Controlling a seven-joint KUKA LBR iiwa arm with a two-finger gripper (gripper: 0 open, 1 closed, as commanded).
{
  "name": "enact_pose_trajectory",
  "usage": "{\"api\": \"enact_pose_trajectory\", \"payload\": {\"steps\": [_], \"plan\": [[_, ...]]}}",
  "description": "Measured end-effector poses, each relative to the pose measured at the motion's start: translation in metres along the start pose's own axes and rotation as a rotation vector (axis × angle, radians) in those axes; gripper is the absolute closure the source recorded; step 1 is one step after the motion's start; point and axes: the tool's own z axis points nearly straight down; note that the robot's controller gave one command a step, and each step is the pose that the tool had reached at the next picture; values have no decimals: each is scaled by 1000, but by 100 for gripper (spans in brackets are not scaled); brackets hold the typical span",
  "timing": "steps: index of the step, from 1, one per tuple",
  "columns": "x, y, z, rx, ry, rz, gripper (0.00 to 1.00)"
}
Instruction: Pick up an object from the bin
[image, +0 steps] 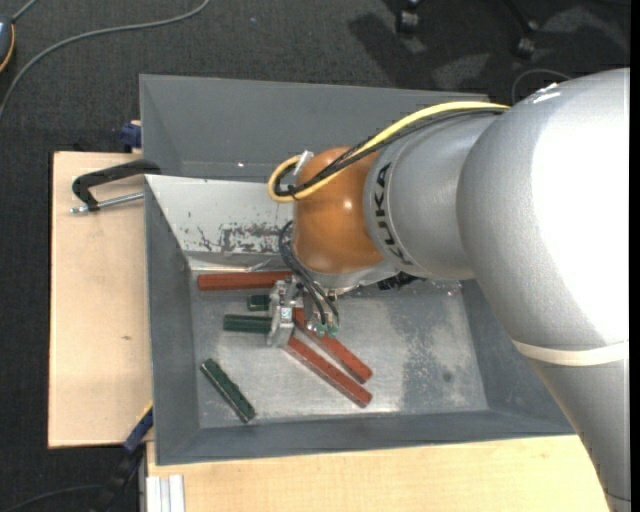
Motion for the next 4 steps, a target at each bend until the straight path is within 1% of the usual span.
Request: {"api": "enact_pose_trajectory", "payload": {"steps": [1, 2, 3, 4], "plan": [[6, 3, -122, -3, -10, 27, 100], [8, 2, -117, 0, -2, 27, 0], [-9, 25, -4, 3, 8, 41, 0], [-11, 25, -9, 0, 2, 41, 100]]}}
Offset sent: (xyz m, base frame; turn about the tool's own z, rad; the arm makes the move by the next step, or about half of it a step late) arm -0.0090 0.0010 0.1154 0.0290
